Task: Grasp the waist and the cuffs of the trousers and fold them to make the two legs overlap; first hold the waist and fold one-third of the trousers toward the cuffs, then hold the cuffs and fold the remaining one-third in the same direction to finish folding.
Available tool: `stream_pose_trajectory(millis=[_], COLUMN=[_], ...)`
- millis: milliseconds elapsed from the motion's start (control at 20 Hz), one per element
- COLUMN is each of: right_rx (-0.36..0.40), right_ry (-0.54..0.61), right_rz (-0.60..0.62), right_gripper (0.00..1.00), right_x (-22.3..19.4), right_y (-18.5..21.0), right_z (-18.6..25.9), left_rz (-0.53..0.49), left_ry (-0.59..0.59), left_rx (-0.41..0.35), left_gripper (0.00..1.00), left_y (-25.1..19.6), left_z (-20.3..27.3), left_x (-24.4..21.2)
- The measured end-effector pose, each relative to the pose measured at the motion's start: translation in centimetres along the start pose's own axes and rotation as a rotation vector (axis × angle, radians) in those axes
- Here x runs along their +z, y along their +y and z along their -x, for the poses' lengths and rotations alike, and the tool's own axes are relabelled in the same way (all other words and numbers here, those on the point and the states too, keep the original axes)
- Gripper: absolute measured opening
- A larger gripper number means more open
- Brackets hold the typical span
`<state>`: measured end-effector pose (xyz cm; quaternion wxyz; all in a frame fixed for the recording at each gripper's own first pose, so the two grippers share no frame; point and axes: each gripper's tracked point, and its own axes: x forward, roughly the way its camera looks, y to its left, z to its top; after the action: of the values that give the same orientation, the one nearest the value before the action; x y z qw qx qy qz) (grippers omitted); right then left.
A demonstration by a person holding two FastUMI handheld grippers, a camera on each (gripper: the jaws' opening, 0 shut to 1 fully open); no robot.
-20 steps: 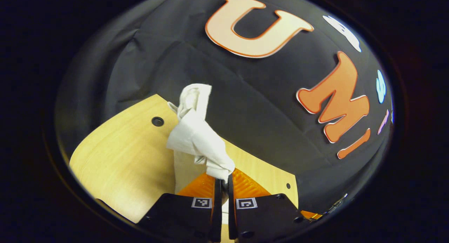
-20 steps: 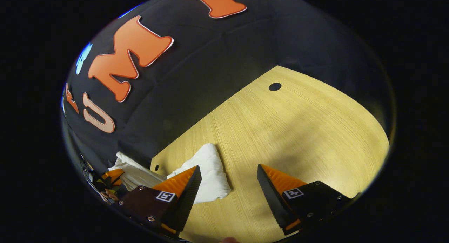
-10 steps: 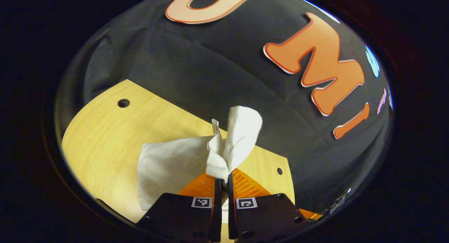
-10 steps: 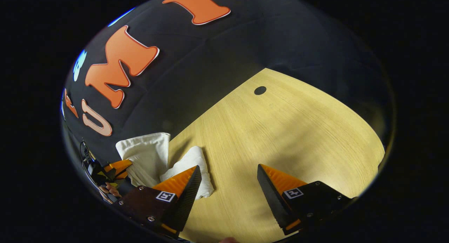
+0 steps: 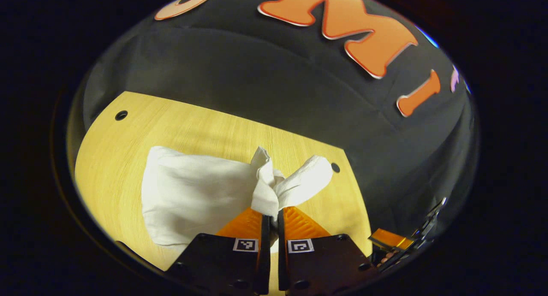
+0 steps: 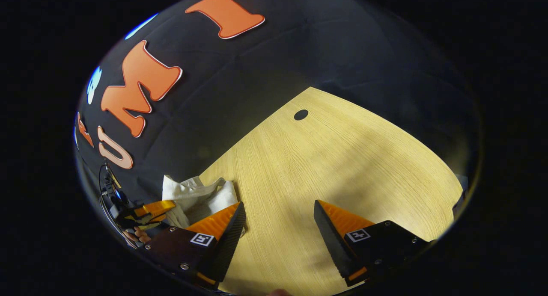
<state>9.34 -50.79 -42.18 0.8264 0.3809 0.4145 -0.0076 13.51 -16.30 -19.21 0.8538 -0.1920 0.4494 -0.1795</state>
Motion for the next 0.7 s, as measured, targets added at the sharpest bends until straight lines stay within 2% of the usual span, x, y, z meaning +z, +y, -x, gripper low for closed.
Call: stream_pose_trajectory(millis=[150,250,450,500,550,650,700], right_rx=[0.016,0.033,0.053,0.055,0.062,0.073,0.076], right_ry=[0.006,0.009,0.011,0.007,-0.001,-0.028,-0.051], right_rz=[0.006,0.019,0.076,0.094,0.11,0.145,0.168], right_gripper=[0.96,0.96,0.96,0.96,0.96,0.96,0.96], right_x=[-0.2,-0.7,-1.5,-1.6,-1.5,-1.2,-0.9], right_y=[0.6,1.2,2.7,3.2,3.9,5.2,5.9], right_z=[0.0,0.0,0.5,0.6,0.9,1.6,2.1], left_rz=[-0.106,-0.156,-0.172,-0.178,-0.187,-0.202,-0.208], left_ry=[0.074,0.108,0.104,0.086,0.067,0.013,-0.017], left_rx=[-0.036,-0.072,-0.15,-0.147,-0.136,-0.107,-0.094], left_gripper=[0.14,0.24,0.75,0.88,0.85,0.97,0.92], left_y=[-1.1,-2.1,-4.6,-4.5,-4.1,-3.2,-2.8], left_z=[0.5,1.8,3.1,3.6,4.1,5.5,6.6], left_x=[-3.2,-4.5,-6.0,-5.6,-5.2,-4.1,-3.4])
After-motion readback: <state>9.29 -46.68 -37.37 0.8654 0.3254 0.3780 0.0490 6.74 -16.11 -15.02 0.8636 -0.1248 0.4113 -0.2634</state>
